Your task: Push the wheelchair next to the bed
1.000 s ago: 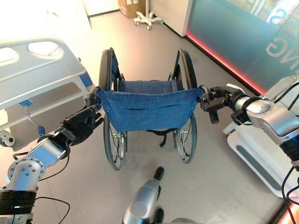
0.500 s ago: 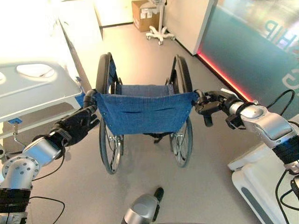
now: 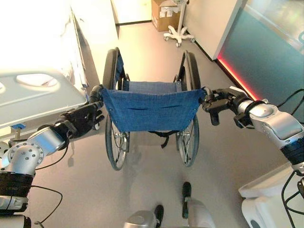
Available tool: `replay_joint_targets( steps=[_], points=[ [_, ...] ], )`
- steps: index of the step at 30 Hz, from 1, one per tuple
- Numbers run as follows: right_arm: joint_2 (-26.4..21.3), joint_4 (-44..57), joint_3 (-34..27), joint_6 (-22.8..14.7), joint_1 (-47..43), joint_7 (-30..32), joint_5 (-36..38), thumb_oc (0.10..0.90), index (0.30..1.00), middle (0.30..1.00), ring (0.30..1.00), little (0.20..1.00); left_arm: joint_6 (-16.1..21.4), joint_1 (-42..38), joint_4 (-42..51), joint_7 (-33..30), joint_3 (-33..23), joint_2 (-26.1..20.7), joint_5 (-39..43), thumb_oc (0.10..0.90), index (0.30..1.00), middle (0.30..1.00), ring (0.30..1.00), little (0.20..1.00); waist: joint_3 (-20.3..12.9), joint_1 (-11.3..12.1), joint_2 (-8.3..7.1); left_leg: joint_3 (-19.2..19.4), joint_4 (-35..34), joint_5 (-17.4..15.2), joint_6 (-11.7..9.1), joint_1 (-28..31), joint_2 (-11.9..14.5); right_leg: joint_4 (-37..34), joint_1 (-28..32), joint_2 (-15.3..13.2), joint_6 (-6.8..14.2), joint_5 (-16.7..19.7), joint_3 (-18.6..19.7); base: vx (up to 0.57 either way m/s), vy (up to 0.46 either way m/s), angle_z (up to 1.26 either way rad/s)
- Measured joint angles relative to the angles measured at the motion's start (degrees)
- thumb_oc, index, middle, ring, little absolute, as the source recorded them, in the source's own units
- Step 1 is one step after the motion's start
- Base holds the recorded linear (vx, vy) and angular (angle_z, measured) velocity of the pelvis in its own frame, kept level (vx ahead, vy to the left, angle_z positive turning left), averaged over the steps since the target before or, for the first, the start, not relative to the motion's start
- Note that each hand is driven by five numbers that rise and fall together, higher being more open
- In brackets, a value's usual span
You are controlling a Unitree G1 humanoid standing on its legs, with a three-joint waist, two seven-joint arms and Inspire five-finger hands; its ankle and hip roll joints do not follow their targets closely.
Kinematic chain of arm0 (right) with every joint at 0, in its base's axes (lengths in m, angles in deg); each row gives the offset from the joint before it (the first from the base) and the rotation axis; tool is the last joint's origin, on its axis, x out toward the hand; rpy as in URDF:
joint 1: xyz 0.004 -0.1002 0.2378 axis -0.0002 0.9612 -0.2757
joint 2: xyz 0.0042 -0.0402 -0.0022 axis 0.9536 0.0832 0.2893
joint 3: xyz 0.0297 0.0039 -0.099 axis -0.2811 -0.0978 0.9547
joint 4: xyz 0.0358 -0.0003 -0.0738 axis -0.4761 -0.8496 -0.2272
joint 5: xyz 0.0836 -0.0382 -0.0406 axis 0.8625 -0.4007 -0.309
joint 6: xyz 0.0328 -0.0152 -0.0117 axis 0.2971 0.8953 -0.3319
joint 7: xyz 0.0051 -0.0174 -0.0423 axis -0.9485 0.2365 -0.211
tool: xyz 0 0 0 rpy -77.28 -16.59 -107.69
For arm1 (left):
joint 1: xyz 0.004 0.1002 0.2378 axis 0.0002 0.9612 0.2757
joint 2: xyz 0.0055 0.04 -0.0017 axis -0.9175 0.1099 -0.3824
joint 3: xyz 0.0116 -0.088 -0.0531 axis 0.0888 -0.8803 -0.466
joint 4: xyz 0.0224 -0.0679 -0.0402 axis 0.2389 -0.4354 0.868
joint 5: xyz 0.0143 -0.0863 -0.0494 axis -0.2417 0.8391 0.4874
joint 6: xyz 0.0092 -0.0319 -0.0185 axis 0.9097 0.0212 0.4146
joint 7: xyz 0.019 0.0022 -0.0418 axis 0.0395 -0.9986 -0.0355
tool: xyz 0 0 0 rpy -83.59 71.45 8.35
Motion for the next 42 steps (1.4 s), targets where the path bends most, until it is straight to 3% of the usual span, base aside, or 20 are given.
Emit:
replay_joint_targets(
  steps=[4, 5, 6, 7, 10, 12, 14, 18, 19, 20, 21, 23, 24, 26, 29, 30, 32, 35, 40, 42],
  points=[
    [-1.26, 0.12, 0.03, 0.45, 0.03, -0.81, 1.42, 0.400, 0.300, 0.300, 0.300, 0.300, 0.71, 2.63, 1.69, -0.03, -1.76, 2.62, -0.15, 0.400, 0.300, 0.300, 0.300, 0.300, -0.03, 0.89, -0.57, -7.44, 14.53, -4.90, -5.97, -2.13, -1.53, -0.67, 4.98, 3.07, -1.48, 2.92, 0.06, 0.35, -0.220, 0.26],
    [-1.65, 0.30, 0.18, 0.38, -0.25, -0.81, 1.54, 0.400, 0.300, 0.300, 0.300, 0.300, 0.80, 3.51, 2.57, -0.06, -2.58, 2.84, -0.14, 0.400, 0.300, 0.300, 0.300, 0.300, 0.03, 2.27, 0.61, -6.63, 23.81, -6.27, -8.52, -5.67, -0.25, 3.11, 4.81, 5.01, -6.06, -1.06, -4.15, 0.38, -0.310, -0.28],
    [-1.84, 0.63, 0.41, 0.39, -0.45, -0.81, 1.53, 0.400, 0.300, 0.300, 0.300, 0.300, 0.87, 4.05, 3.09, -0.07, -3.06, 2.81, -0.14, 0.400, 0.300, 0.300, 0.300, 0.300, 0.04, 3.13, 0.89, -5.33, 29.73, -6.40, -8.85, -8.08, -0.35, 4.50, 4.38, 5.75, -7.68, -2.01, -5.32, 0.28, -0.269, -0.31],
    [-2.00, 1.31, 0.78, 0.39, -0.42, -0.80, 1.58, 0.400, 0.300, 0.300, 0.300, 0.300, 0.90, 5.51, 4.07, -0.11, -4.08, 2.56, -0.11, 0.400, 0.300, 0.300, 0.300, 0.300, -0.08, 4.18, 1.25, -3.85, 38.04, -3.49, -11.54, -11.69, 0.49, 4.34, 5.86, 7.32, -8.51, -3.00, -2.05, 0.24, -0.215, -0.22],
    [-3.05, 1.96, 1.08, 0.39, -0.52, -0.51, 3.48, 0.400, 0.300, 0.300, 0.300, 0.300, 1.06, 5.96, 4.13, -0.07, -4.09, 2.77, -0.08, 0.400, 0.300, 0.300, 0.300, 0.300, -0.02, 4.85, 0.86, -3.91, 49.61, 8.70, -11.98, -19.28, -0.77, 4.87, 7.38, 7.23, -11.54, -5.02, 0.66, 0.34, -0.225, 0.17],
    [-3.71, 2.61, 1.08, 0.38, -0.58, -0.08, 3.74, 0.400, 0.300, 0.300, 0.300, 0.300, 1.11, 5.85, 4.88, 0.00, -4.53, 2.52, 0.04, 0.400, 0.300, 0.300, 0.300, 0.300, 0.48, 4.55, -0.09, -4.29, 52.88, 7.35, -10.09, -23.06, -0.83, 2.51, 9.43, 7.49, -11.65, -5.69, 4.62, 0.33, -0.102, 0.46],
    [-3.82, 2.58, 1.08, 1.05, -0.73, 0.91, 3.99, 0.400, 0.300, 0.300, 0.300, 0.300, 1.10, 5.37, 5.69, -0.02, -4.85, 2.54, 0.08, 0.400, 0.300, 0.300, 0.300, 0.300, 1.71, 4.16, -2.66, -5.98, 47.82, 6.35, -8.59, -25.88, -1.57, -1.08, 13.26, 6.54, -11.56, -5.95, 10.55, 0.29, -0.040, 0.45],
    [-4.60, 2.62, 1.08, 1.77, -0.87, 1.25, 4.28, 0.400, 0.300, 0.300, 0.300, 0.300, -0.04, 5.55, 6.36, -0.03, -4.64, 2.38, 0.28, 0.400, 0.300, 0.300, 0.300, 0.300, 1.89, 4.25, -2.11, -8.49, 19.93, 7.19, -9.57, -23.93, 2.31, -2.04, 17.82, 6.30, -7.76, -8.90, 15.86, 0.44, -0.014, 0.06],
    [-5.32, 2.76, 1.08, 1.83, -1.02, 1.23, 4.41, 0.400, 0.300, 0.300, 0.300, 0.300, -0.28, 5.59, 6.44, -0.04, -4.36, 2.59, 0.30, 0.400, 0.300, 0.300, 0.300, 0.300, 1.82, 5.37, 0.50, -9.30, 7.52, 8.91, -12.21, -20.33, 5.63, 0.97, 18.18, 8.06, -5.20, -10.61, 14.17, 0.42, 0.021, -0.37],
    [-5.97, 2.99, 1.08, 1.83, -1.20, 1.21, 4.35, 0.400, 0.300, 0.300, 0.300, 0.300, -0.38, 5.63, 6.48, -0.03, -4.19, 2.92, 0.30, 0.400, 0.300, 0.300, 0.300, 0.300, 1.70, 5.37, 2.62, -9.25, 2.49, 9.17, -13.46, -18.51, 7.92, 3.11, 18.33, 9.37, -5.54, -12.68, 12.59, 0.66, 0.049, -0.52],
    [-6.54, 3.95, 0.66, 1.47, -1.28, 1.23, 3.81, 0.400, 0.300, 0.300, 0.300, 0.300, 0.34, 5.66, 6.36, -0.01, -4.47, 4.39, 0.00, 0.400, 0.300, 0.300, 0.300, 0.300, 2.02, 6.44, 4.59, -4.09, -1.03, 13.93, -10.37, -15.80, 10.09, 8.18, 17.42, 9.57, -3.78, -17.73, 10.83, 0.42, 0.035, -0.50],
    [-3.48, 3.42, -0.05, 0.51, -0.92, 2.32, 2.98, 0.400, 0.300, 0.300, 0.300, 0.300, 2.78, 5.84, 5.69, -0.05, -4.15, 4.92, -1.90, 0.400, 0.300, 0.300, 0.300, 0.300, 1.99, 7.98, 4.44, 2.23, 0.98, 13.16, -11.16, -15.35, 11.83, 17.52, 13.91, 8.95, -4.78, -20.71, -0.25, 0.46, 0.049, -0.72],
    [-2.83, 3.55, -0.15, 0.47, -0.83, 2.43, 2.64, 0.400, 0.300, 0.300, 0.300, 0.300, 3.32, 5.66, 5.46, -0.06, -4.18, 4.22, -2.54, 0.400, 0.300, 0.300, 0.300, 0.300, 2.69, 9.38, 2.72, 2.28, 5.80, 11.00, -10.47, -15.96, 10.68, 12.83, 16.61, 7.80, -5.94, -18.09, -1.77, 0.48, 0.070, -0.54],
    [-3.10, 4.17, -1.10, 0.39, -0.52, 1.58, 2.42, 0.400, 0.300, 0.300, 0.300, 0.300, 2.48, 5.86, 5.46, -0.03, -5.61, 4.60, -2.49, 0.400, 0.300, 0.300, 0.300, 0.300, 2.89, 10.24, 2.14, -0.05, 17.67, 4.57, -10.20, -22.67, 8.02, 2.60, 24.31, 7.14, -6.23, -19.09, 3.98, 0.45, 0.084, -0.14],
    [-3.54, 3.83, -1.98, 0.36, 1.04, 0.25, 1.51, 0.400, 0.300, 0.300, 0.300, 0.300, 0.40, 5.84, 5.68, 0.00, -5.50, 4.30, -2.05, 0.400, 0.300, 0.300, 0.300, 0.300, 1.86, 10.04, 2.78, -1.03, 1.45, 10.18, -8.99, -20.24, 6.69, 0.35, 29.48, 6.79, -5.54, -20.69, 4.00, 0.45, 0.084, 0.05],
    [-3.38, 3.87, -2.44, 0.22, 1.77, 0.25, 1.46, 0.400, 0.300, 0.300, 0.300, 0.300, -0.01, 5.83, 5.68, 0.00, -5.52, 4.27, -1.98, 0.400, 0.300, 0.300, 0.300, 0.300, 1.73, 10.24, 2.89, -0.84, 1.61, 13.37, -8.55, -19.33, 6.69, 0.84, 30.34, 6.79, -5.42, -21.32, 4.06, 0.48, 0.086, 0.01],
    [-3.30, 3.85, -2.53, 0.20, 2.31, 0.22, 1.48, 0.400, 0.300, 0.300, 0.300, 0.300, -0.82, 5.70, 5.67, 0.01, -5.56, 3.76, -1.93, 0.400, 0.300, 0.300, 0.300, 0.300, 0.81, 10.57, 2.19, 0.68, 4.13, 12.55, -6.33, -19.05, 6.24, 7.12, 28.71, 5.97, -4.67, -21.62, 1.87, 0.38, 0.075, -0.03],
    [-3.18, 3.82, -2.98, 0.08, 2.30, 0.02, 1.51, 0.400, 0.300, 0.300, 0.300, 0.300, -2.64, 3.55, 4.19, 0.13, -4.95, 2.01, -2.03, 0.400, 0.300, 0.300, 0.300, 0.300, 0.12, 10.78, 1.55, 1.73, 4.37, 10.71, -2.66, -17.68, 5.06, 14.81, 26.16, 4.31, 0.11, -19.49, -1.11, 0.38, 0.068, -0.04],
    [-2.98, 3.48, -5.18, -0.29, 2.32, 0.52, 1.46, 0.400, 0.300, 0.300, 0.300, 0.300, -4.17, -4.14, -0.20, 0.63, -2.78, 1.58, -2.23, 0.400, 0.300, 0.300, 0.300, 0.300, 0.84, 10.23, -0.23, 2.31, 4.03, 8.31, 0.30, -15.67, 2.79, 33.43, 17.19, 3.46, 11.08, -13.80, 1.97, 0.28, 0.026, 0.12],
    [-2.28, 3.47, -5.22, -0.33, 2.30, 0.80, 1.42, 0.400, 0.300, 0.300, 0.300, 0.300, -4.32, -4.39, -0.39, 0.84, -2.74, 0.69, -2.33, 0.400, 0.300, 0.300, 0.300, 0.300, 0.91, 9.67, -0.37, 2.28, 2.20, 8.10, 0.63, -13.64, 2.60, 35.43, 14.76, 3.17, 10.43, -14.13, 2.25, 0.25, 0.011, 0.06]
  ],
)
